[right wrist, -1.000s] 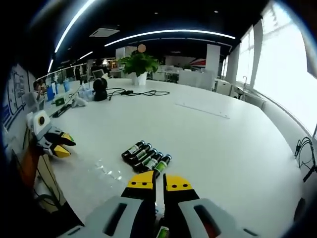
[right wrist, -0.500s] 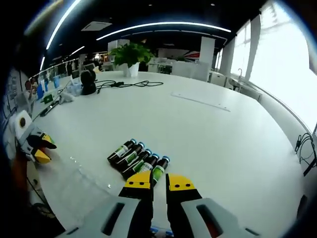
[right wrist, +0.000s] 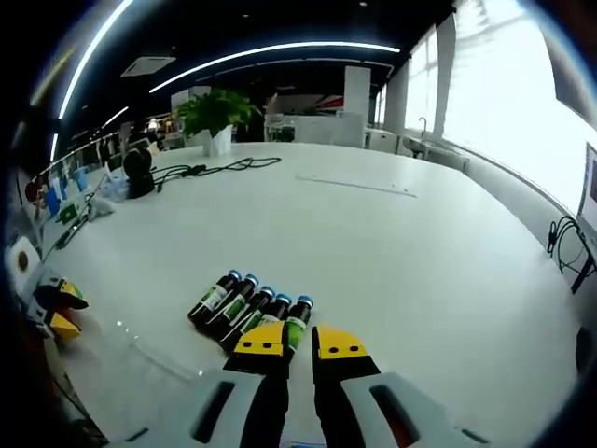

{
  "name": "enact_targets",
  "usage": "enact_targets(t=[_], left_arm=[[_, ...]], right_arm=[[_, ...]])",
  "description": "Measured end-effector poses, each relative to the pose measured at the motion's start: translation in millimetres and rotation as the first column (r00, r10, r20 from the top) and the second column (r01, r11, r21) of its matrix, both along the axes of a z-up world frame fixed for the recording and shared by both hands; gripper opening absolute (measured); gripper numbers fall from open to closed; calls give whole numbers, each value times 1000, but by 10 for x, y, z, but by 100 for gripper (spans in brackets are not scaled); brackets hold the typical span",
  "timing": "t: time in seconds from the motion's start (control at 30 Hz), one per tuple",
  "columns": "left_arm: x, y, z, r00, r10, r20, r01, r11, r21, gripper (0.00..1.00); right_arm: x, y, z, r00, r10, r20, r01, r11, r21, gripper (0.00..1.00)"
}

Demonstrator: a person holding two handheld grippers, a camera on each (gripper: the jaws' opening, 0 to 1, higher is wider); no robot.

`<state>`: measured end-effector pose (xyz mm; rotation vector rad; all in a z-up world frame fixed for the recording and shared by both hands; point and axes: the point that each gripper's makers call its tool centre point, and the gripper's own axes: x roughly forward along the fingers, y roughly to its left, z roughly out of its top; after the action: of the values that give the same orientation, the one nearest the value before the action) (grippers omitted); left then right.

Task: Grip medicine bottles put into box

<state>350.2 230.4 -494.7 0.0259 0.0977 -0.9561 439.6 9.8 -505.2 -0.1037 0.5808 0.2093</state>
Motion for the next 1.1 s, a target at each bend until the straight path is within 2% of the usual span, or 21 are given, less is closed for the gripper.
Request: enact_targets(t=[0.23, 0.57, 0.87, 1.1], left_arm=[[-6, -1, 4, 1000, -2, 1, 2, 1000, -2, 13], [-10, -4, 7, 1000, -4, 2, 4, 1000, -4, 13], [-8, -5, 6, 1000, -4, 1, 4, 1000, -5, 13], [-5, -5, 7, 1000, -5, 1, 5, 1000, -5, 13]], right_arm=[[50, 105, -49, 1000, 19, -15, -19, 999, -27, 6], [81, 62, -137, 999, -2, -42, -1, 997, -72, 6], [110, 10, -199, 997, -43, -70, 38, 996, -76, 7], [98, -14, -174, 996, -60, -63, 55, 996, -72, 6]])
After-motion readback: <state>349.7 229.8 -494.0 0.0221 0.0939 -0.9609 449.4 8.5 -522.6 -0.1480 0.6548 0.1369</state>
